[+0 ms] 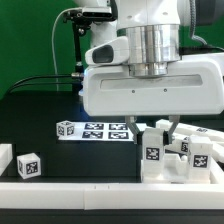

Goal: Assemble chair

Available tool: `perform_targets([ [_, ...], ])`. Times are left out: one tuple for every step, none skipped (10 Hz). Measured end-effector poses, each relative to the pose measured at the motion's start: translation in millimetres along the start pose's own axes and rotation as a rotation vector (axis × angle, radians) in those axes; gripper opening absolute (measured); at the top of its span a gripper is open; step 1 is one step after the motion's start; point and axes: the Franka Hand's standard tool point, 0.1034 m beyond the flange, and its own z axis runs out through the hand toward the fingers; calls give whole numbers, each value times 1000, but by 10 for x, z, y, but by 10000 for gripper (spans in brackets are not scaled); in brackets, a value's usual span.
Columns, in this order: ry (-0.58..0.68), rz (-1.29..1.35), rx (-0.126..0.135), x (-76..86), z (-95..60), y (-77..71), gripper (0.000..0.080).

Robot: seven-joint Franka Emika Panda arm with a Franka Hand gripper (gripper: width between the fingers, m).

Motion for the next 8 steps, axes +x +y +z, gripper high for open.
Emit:
perform_targets([
  [-1,59,0,-6,3,-9,284],
  [2,212,1,-16,17,-69,284],
  [18,403,2,9,23,-82,284],
  [22,581,8,1,28,-108,284],
  [14,744,18,-7,30,-108,284],
  [8,862,26,-9,33,-103,284],
  [5,890,30,-9,33,-98,284],
  [5,888,30,-12,35,-105,390],
])
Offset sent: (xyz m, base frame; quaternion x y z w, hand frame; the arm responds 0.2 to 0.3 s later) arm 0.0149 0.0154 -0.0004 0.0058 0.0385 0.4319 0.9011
